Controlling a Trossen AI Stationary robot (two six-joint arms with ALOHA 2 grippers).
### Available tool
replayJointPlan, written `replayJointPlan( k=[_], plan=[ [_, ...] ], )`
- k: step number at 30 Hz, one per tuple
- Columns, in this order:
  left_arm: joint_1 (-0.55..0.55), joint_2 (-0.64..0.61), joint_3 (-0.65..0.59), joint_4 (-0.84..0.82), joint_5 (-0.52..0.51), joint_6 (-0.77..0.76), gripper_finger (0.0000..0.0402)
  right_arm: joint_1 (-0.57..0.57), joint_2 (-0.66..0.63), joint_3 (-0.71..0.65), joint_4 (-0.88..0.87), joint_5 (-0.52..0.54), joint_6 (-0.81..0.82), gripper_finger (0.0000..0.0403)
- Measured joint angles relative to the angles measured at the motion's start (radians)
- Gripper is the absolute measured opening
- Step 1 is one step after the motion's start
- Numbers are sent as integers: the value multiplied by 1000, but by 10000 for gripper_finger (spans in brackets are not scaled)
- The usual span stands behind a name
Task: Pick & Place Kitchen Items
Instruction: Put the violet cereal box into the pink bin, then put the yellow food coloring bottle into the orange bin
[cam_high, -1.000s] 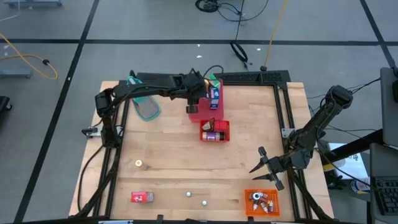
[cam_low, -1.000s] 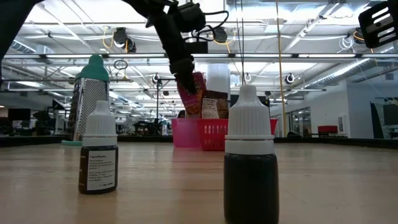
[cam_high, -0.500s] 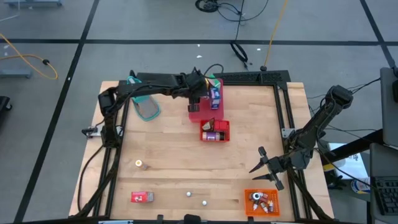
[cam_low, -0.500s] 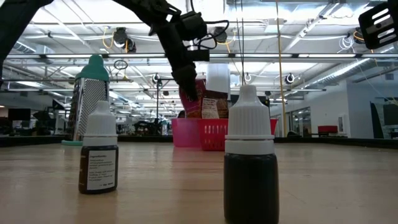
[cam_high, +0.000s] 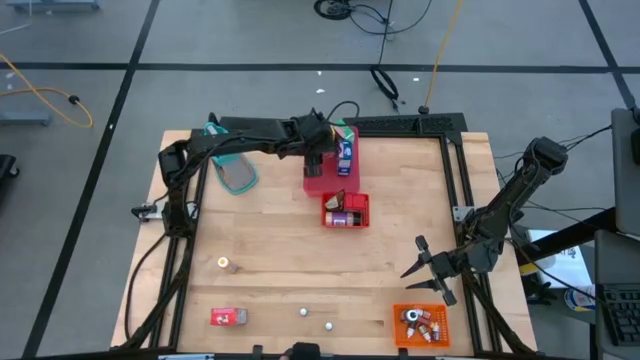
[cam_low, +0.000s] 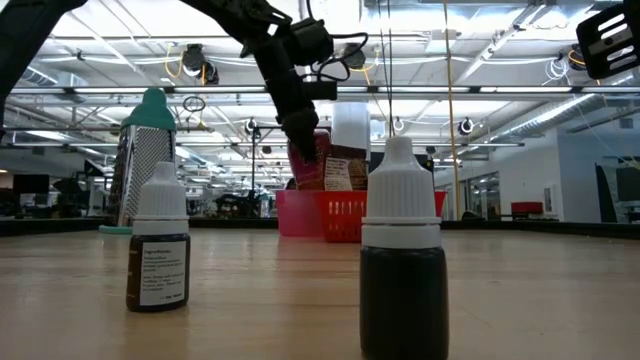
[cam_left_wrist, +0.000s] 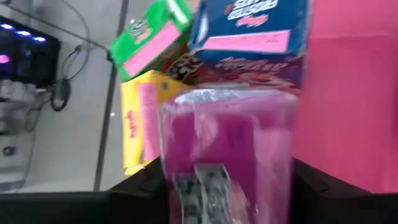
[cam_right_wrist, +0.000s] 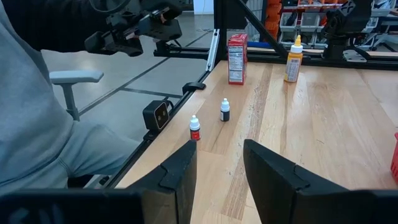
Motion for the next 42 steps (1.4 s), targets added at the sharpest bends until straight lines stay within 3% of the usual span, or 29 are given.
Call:
replayJointPlan(
  k=[8,17,23,30,42],
  plan=[
    [0,0,0,3,-22,-48,262,0,0,0,0,0,0,123],
    [-3,-1,0,-18,-21,-52,274,0,0,0,0,0,0,123],
    [-30,-38,0,-193,-9,-117,274,0,0,0,0,0,0,123],
    [-108,-96,0,-390,140,-210,274,0,0,0,0,2,-17,123],
    [-342,-135,0,-654,129,-399,273,0,0,0,4,3,-18,123]
  ],
)
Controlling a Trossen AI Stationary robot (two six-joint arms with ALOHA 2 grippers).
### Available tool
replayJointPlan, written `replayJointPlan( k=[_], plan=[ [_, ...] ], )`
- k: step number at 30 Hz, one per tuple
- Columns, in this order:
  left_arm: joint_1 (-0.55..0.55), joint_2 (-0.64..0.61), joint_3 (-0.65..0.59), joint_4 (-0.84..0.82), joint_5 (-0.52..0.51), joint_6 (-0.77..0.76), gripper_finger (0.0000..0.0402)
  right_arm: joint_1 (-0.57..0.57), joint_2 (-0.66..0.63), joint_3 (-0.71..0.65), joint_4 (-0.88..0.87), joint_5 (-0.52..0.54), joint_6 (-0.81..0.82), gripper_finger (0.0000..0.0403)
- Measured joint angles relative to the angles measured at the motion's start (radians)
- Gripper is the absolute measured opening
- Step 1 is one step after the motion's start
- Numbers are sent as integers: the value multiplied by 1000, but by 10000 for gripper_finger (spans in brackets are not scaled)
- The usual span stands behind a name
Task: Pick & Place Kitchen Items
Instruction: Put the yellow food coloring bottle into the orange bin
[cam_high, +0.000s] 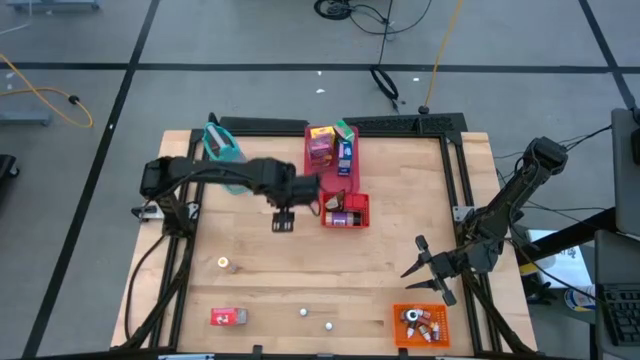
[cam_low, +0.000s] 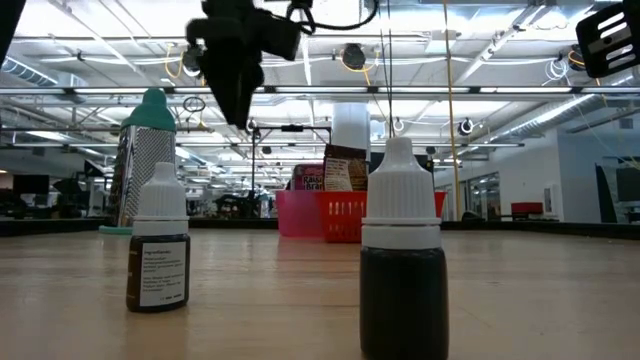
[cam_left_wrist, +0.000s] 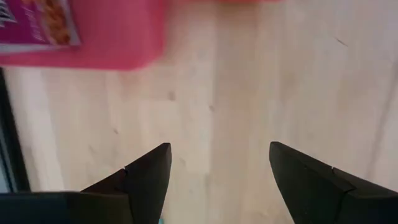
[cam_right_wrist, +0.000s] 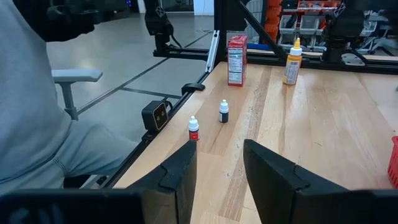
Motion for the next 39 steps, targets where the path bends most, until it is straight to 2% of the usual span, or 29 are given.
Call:
replayJointPlan(
  k=[13,20,29,39],
  plan=[
    [-248,0,0,-81,-66,-244,273,0,0,0,-4,0,0,123],
    [-367,0,0,-160,-141,-436,273,0,0,0,-4,0,0,123],
    [-536,0,0,-182,-210,-677,273,0,0,0,-4,0,0,123],
    [-712,0,-1,-278,-286,-1045,273,0,0,0,-4,0,-4,123]
  ],
)
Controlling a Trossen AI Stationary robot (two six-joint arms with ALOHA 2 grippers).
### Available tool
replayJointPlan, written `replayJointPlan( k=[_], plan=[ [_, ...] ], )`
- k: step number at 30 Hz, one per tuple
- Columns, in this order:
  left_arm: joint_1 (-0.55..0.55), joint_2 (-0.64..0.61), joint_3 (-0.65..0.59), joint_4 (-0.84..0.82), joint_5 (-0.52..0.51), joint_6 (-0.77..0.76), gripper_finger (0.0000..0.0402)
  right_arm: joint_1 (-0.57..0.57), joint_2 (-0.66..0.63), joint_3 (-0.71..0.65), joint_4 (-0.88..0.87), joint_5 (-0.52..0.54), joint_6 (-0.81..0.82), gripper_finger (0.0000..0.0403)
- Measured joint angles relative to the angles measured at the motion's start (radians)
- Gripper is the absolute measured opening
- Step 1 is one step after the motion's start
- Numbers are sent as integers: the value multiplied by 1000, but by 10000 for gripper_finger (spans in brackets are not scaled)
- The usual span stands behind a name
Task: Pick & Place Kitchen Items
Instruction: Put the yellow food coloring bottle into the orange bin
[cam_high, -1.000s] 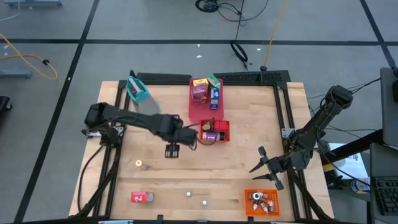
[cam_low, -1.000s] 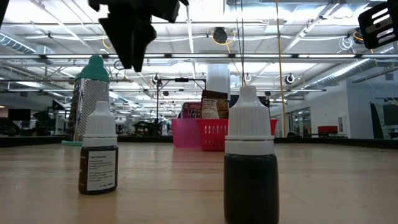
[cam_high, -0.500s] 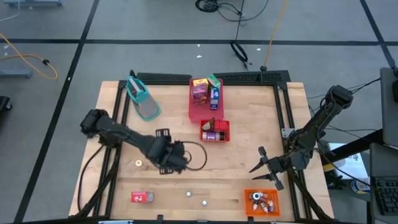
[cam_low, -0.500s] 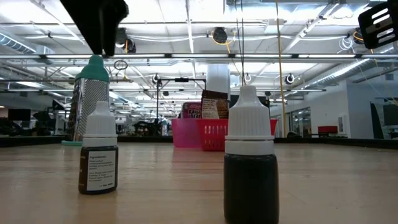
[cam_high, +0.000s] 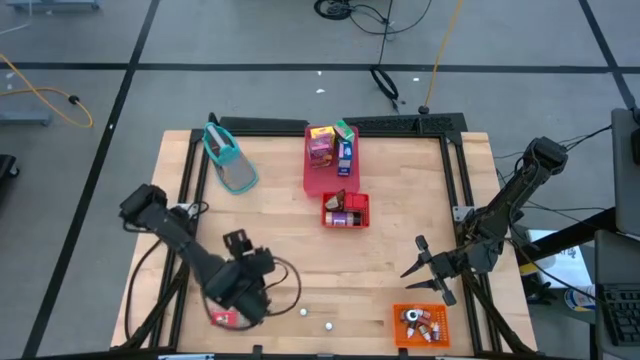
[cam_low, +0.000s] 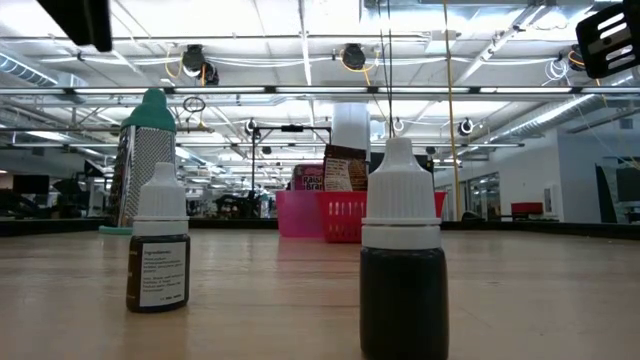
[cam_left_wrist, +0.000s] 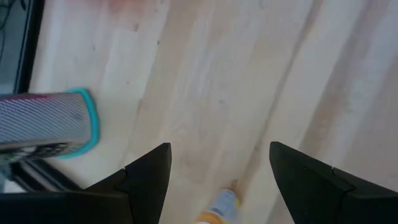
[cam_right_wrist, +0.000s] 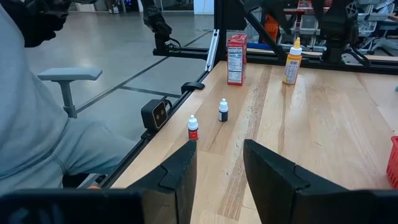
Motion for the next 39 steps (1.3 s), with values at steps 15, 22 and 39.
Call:
replayJointPlan(
  k=[15,22,39],
  plan=[
    [-185,-32,-140,2,-57,-407,273,0,0,0,0,0,0,123],
    [-284,-126,-250,1,-87,-655,273,0,0,0,0,0,-6,123],
    [-434,-168,-465,39,-100,-1034,273,0,0,0,4,0,-23,123]
  ],
)
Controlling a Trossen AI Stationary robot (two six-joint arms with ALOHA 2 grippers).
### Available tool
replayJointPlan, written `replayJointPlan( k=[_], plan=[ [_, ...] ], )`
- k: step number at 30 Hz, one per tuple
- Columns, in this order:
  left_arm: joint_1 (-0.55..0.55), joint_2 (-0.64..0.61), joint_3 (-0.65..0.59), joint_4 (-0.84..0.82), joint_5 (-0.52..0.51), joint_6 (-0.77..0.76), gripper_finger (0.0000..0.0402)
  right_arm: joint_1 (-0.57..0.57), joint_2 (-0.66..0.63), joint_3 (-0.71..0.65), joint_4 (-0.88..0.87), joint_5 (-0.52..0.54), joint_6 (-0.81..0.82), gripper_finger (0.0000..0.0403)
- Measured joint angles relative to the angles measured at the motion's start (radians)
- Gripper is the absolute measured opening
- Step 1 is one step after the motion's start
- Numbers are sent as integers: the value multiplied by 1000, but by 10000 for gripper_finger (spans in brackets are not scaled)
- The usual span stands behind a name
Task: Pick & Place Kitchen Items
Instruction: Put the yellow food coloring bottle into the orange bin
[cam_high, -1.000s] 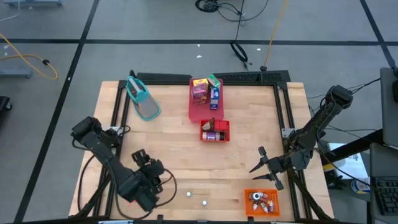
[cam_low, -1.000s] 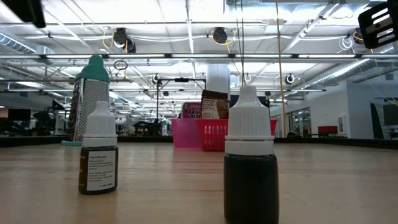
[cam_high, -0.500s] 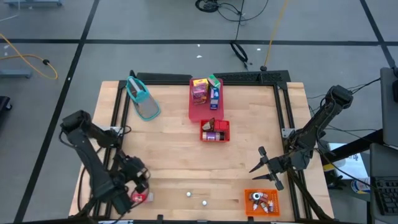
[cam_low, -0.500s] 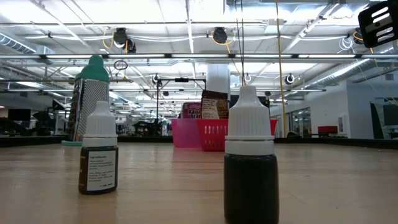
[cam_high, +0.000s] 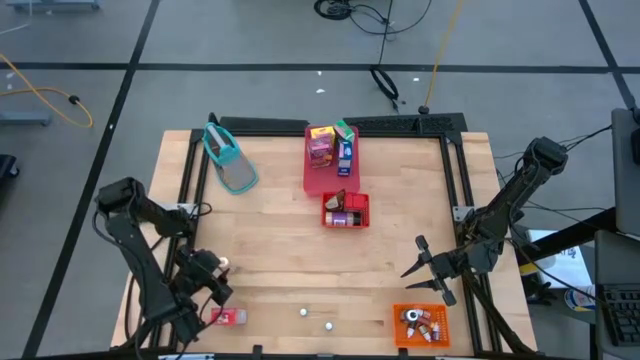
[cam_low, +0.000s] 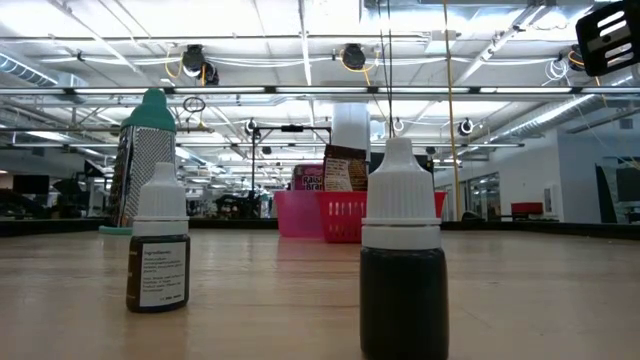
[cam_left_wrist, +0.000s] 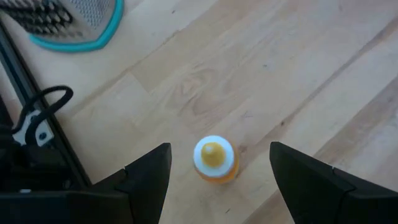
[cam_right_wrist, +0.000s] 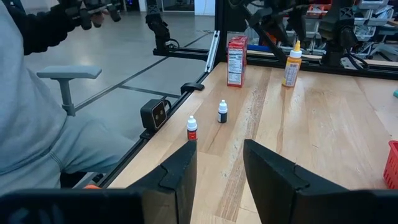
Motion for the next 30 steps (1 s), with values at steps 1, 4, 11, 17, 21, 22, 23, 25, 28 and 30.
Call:
replayJointPlan(
  k=[1,4,11,17,21,22,23,25,28,30],
  plan=[
    [-4,0,-9,6,0,-10,273,0,0,0,0,0,0,123],
    [-14,0,-33,21,0,-41,273,0,0,0,0,0,-7,123],
    [-18,0,-116,116,-9,-80,273,0,0,0,0,0,-18,123],
    [-16,0,-159,159,-12,-83,273,0,0,0,0,1,-18,123],
    [-16,0,-159,159,-42,-83,263,0,0,0,0,1,-18,123],
    [-16,0,-159,159,-43,-83,256,0,0,0,0,1,-18,123],
    [-16,0,-159,160,-44,-82,247,0,0,0,0,1,-18,123],
    [-16,0,-159,169,-44,-79,225,0,0,0,0,1,-18,123],
    [-16,0,-159,180,-45,-77,187,0,0,0,0,1,-18,123],
    [-16,0,-159,192,-45,-64,162,0,0,0,0,1,-18,123]
  ],
)
